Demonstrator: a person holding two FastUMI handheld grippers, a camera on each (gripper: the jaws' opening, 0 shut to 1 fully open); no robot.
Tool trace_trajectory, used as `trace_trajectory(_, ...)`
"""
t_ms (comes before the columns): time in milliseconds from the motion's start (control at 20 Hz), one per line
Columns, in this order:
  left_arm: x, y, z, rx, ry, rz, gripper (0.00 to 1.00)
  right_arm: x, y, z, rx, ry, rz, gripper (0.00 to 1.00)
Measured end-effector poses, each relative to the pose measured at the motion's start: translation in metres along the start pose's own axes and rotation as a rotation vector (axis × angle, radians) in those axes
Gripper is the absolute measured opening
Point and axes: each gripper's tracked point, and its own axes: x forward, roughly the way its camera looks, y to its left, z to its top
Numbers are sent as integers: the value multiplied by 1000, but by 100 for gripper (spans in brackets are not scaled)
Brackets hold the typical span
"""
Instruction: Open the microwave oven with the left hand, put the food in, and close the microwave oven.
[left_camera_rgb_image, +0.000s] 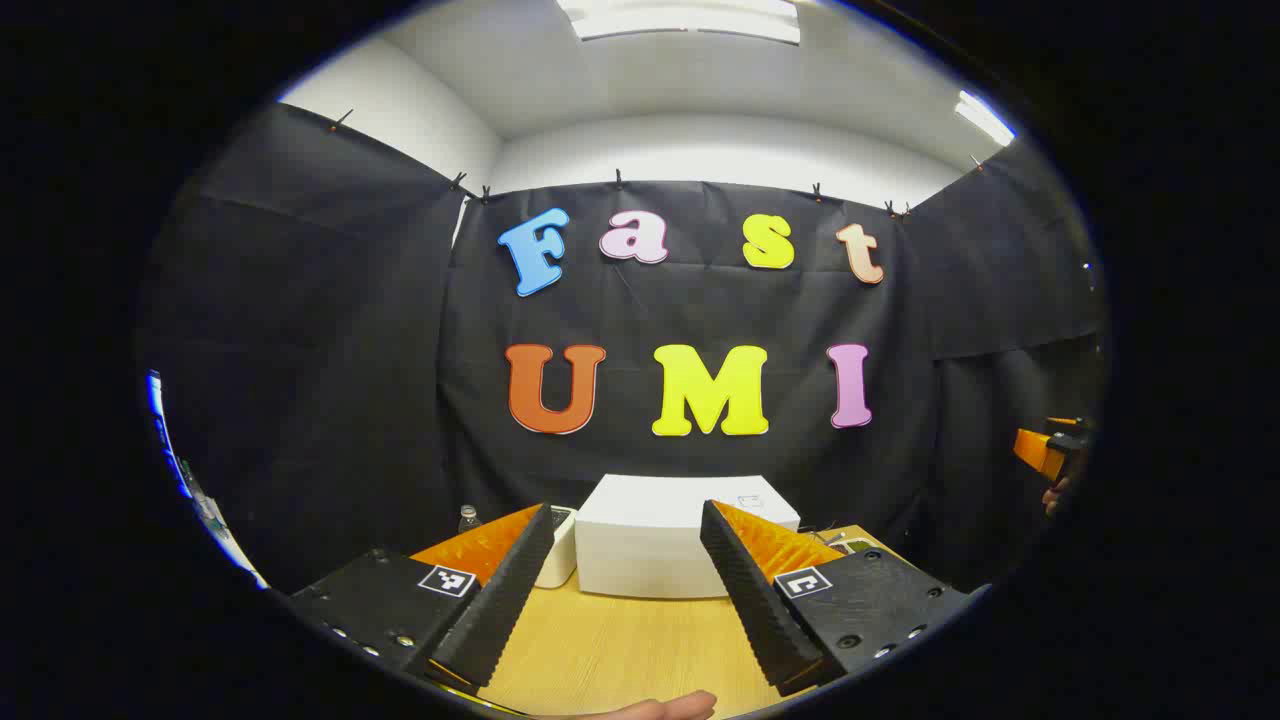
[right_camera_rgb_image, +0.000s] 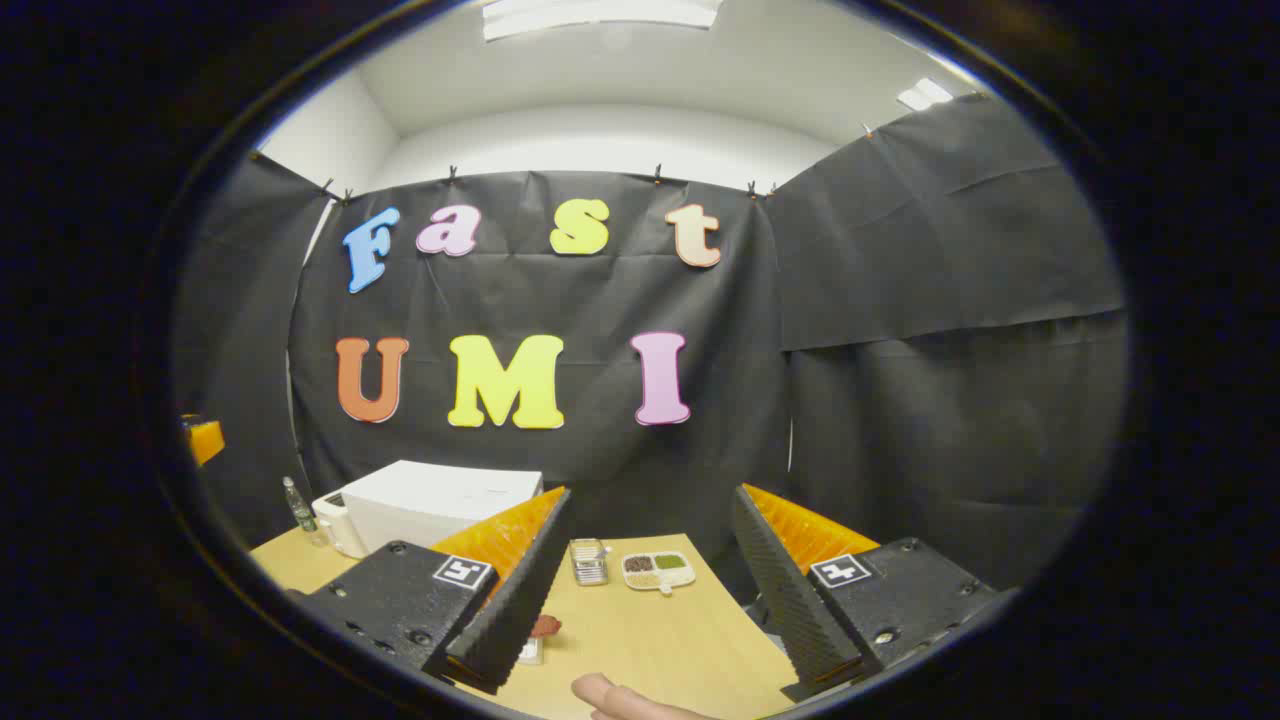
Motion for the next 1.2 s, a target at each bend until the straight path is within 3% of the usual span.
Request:
trace_trajectory(500, -9, -20, 8, -15, 1, -68, 93, -16, 7, 7, -2, -31, 41, 93)
trace_trajectory(700, -3, -20, 9, -5, -33, -48, 93, -15, 9, 7, 3, -41, 55, 93)
trace_trajectory(1200, 87, -65, -43, -9, 6, -92, 93, 15, -1, -7, 38, -16, 72, 93)
